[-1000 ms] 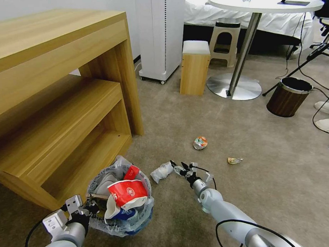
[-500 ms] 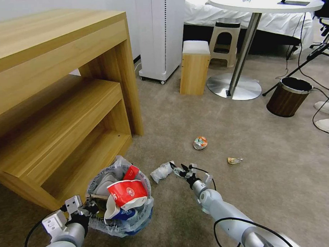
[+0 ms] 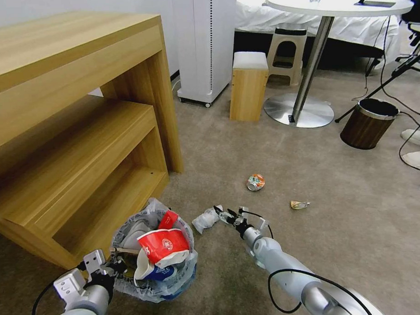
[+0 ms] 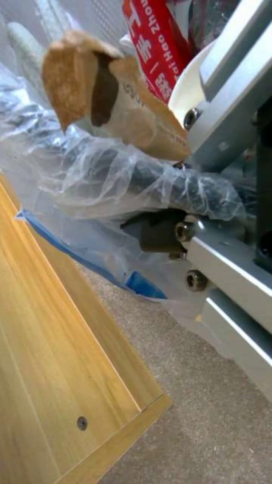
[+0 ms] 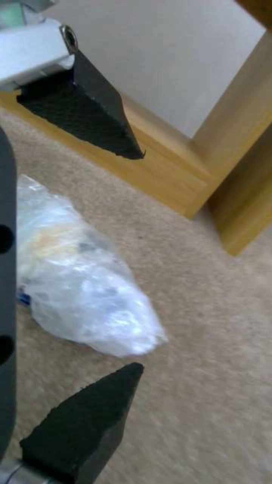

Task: Pick up the trash bin and place the garbage on the floor into it.

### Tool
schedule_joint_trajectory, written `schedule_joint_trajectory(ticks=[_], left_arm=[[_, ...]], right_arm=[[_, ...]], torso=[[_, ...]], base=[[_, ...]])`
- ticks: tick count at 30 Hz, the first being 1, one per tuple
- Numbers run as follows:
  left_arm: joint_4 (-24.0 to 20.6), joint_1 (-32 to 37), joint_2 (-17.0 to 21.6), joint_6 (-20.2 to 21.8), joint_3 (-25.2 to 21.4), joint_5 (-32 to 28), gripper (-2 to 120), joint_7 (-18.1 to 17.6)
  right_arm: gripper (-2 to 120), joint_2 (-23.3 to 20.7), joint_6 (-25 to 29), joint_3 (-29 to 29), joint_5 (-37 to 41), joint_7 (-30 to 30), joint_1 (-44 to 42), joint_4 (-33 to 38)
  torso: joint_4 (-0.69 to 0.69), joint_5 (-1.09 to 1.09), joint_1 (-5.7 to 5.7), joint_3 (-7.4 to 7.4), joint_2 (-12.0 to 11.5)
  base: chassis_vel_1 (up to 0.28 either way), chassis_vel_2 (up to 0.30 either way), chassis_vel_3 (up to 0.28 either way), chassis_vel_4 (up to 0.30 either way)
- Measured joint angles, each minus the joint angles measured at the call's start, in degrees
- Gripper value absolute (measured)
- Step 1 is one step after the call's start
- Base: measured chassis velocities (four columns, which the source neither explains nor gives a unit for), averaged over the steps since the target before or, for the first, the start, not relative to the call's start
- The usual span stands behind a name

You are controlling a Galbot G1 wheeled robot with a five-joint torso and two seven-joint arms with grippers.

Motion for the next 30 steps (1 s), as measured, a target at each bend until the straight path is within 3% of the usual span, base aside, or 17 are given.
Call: schedule_joint_trajectory(ticks=[30], left_arm=[[-2.96, 2.25, -0.30, -0.64, 0.08, -0.44, 0, 0.38]], right_arm=[[100, 5.86, -3.78, 5.27, -3.24, 5.56, 0.78, -3.70]], torso=[[0.00, -0.01, 0.00, 0.00, 0.00]], base=[[0.000, 0.000, 0.000, 0.000]])
